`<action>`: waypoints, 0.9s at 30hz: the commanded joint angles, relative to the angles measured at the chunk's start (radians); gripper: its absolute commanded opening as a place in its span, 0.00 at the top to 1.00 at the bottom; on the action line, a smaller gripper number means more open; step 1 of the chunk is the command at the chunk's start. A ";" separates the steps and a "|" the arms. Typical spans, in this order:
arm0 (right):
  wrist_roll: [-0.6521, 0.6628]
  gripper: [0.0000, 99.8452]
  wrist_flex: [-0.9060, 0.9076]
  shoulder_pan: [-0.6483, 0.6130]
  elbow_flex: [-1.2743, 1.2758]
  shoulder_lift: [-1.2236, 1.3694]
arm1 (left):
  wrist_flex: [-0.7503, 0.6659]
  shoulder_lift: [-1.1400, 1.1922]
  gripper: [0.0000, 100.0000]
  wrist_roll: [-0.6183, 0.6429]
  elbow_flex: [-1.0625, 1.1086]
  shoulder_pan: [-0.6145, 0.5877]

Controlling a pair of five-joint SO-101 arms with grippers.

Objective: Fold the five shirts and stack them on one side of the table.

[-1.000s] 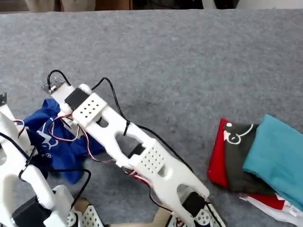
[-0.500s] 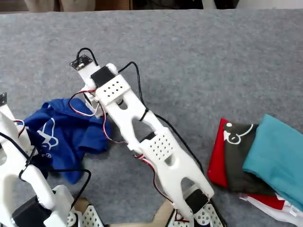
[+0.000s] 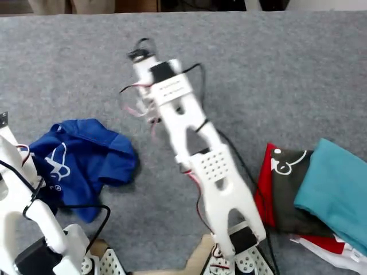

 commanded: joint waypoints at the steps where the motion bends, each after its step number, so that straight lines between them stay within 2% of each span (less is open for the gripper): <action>1: 0.031 1.00 0.023 0.056 0.077 -0.151 | -0.049 -0.021 0.98 0.009 -0.008 0.014; 4: 0.069 0.99 0.021 0.008 0.185 -0.228 | -0.055 -0.021 0.98 0.008 -0.006 0.031; 7: 0.114 0.98 0.021 -0.097 0.255 -0.298 | -0.049 -0.021 0.98 0.009 0.002 0.054; 9: 0.124 0.92 0.020 -0.171 0.291 -0.326 | -0.048 -0.022 0.98 0.011 0.002 0.058; 14: 0.129 0.71 -0.003 -0.312 0.321 -0.325 | -0.046 -0.028 0.98 0.011 -0.003 0.058; 16: 0.130 0.67 -0.028 -0.352 0.315 -0.311 | -0.046 -0.030 0.98 0.012 0.000 0.057; 22: 0.129 0.73 -0.155 -0.417 0.312 -0.191 | -0.044 -0.030 0.98 0.012 0.000 0.052; 27: 0.123 0.93 -0.170 -0.386 0.234 -0.108 | -0.002 -0.030 0.98 0.012 -0.002 0.057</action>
